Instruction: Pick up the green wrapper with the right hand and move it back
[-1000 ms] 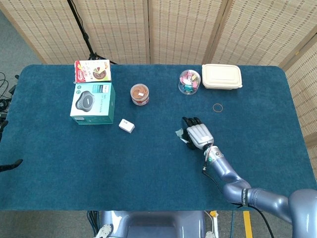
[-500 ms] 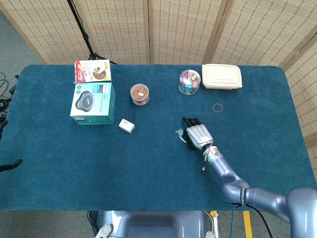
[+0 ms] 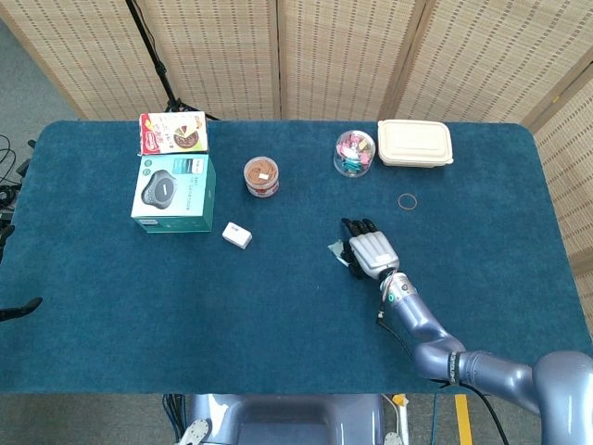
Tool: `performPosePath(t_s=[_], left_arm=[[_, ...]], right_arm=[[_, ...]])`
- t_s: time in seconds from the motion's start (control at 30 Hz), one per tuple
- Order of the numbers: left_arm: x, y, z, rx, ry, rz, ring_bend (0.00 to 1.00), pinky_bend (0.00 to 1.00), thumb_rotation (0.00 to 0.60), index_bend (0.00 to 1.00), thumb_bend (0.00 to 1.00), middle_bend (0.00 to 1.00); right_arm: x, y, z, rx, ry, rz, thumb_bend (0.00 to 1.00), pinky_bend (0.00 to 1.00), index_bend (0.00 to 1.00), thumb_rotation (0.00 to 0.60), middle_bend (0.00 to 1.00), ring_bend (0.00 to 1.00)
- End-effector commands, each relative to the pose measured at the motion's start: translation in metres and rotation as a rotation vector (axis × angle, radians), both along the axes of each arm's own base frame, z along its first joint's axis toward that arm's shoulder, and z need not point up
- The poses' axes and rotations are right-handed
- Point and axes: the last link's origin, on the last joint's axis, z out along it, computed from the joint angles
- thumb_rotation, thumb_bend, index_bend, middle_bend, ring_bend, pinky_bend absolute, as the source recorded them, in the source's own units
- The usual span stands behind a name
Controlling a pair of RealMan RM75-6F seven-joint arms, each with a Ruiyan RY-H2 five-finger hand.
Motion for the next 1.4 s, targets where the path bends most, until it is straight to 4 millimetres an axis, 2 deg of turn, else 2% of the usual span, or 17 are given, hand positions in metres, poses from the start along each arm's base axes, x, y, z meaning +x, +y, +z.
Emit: performPosePath(t_s=[0.03,0.3,0.6,0.77,0.8,0.83,0.9,0.97,1.0,1.03,1.07,1.2,1.4], left_arm=[[0.000,0.000,0.000,0.000,-0.001,0.001,0.00,0.00,0.600,0.00,0.00,0.00],[-0.001,0.000,0.001,0.002,-0.005,0.003,0.00,0.00,0.600,0.00,0.00,0.00],[-0.001,0.000,0.001,-0.004,-0.006,0.001,0.00,0.00,0.600,0.00,0.00,0.00],[-0.001,0.000,0.001,-0.005,-0.009,0.000,0.00,0.00,0.600,0.00,0.00,0.00],[-0.001,0.000,0.001,-0.006,-0.010,0.000,0.00,0.00,0.600,0.00,0.00,0.00],[-0.001,0.000,0.001,-0.006,-0.011,0.000,0.00,0.00,0.600,0.00,0.00,0.00],[-0.001,0.000,0.001,-0.007,-0.012,-0.001,0.00,0.00,0.600,0.00,0.00,0.00],[-0.001,0.000,0.001,-0.010,-0.012,-0.003,0.00,0.00,0.600,0.00,0.00,0.00],[-0.001,0.000,0.001,-0.012,-0.011,-0.004,0.00,0.00,0.600,0.00,0.00,0.00],[0.000,-0.001,0.000,-0.014,-0.010,-0.005,0.00,0.00,0.600,0.00,0.00,0.00],[0.000,-0.001,0.000,-0.016,-0.009,-0.008,0.00,0.00,0.600,0.00,0.00,0.00],[0.001,-0.005,-0.002,-0.024,-0.001,-0.018,0.00,0.00,0.600,0.00,0.00,0.00],[-0.003,-0.016,-0.002,-0.018,-0.002,-0.022,0.00,0.00,0.600,0.00,0.00,0.00]], right_arm=[[0.000,-0.001,0.000,-0.012,-0.002,0.001,0.64,0.00,0.63,0.600,0.00,0.00],[0.000,-0.017,0.009,-0.136,-0.017,0.033,0.65,0.00,0.64,0.600,0.00,0.00],[-0.001,-0.043,0.044,-0.374,0.022,0.124,0.66,0.00,0.65,0.600,0.00,0.00],[0.002,-0.041,0.063,-0.418,-0.065,0.137,0.65,0.00,0.64,0.600,0.00,0.00],[0.002,-0.039,0.065,-0.419,-0.079,0.139,0.65,0.00,0.62,0.600,0.00,0.00],[0.002,-0.036,0.069,-0.414,-0.103,0.141,0.65,0.00,0.56,0.600,0.00,0.00],[0.000,-0.028,0.079,-0.408,-0.137,0.146,0.53,0.00,0.36,0.600,0.00,0.00],[-0.003,-0.023,0.087,-0.407,-0.135,0.145,0.20,0.00,0.10,0.600,0.00,0.00],[-0.004,-0.020,0.092,-0.409,-0.137,0.143,0.07,0.00,0.03,0.600,0.00,0.00],[-0.005,-0.017,0.097,-0.411,-0.138,0.140,0.03,0.00,0.01,0.600,0.00,0.00],[-0.007,-0.013,0.103,-0.414,-0.140,0.135,0.00,0.00,0.00,0.600,0.00,0.00],[-0.021,0.008,0.129,-0.438,-0.134,0.110,0.00,0.00,0.00,0.600,0.00,0.00],[-0.057,0.064,0.163,-0.471,-0.140,0.047,0.00,0.00,0.00,0.600,0.00,0.00]])
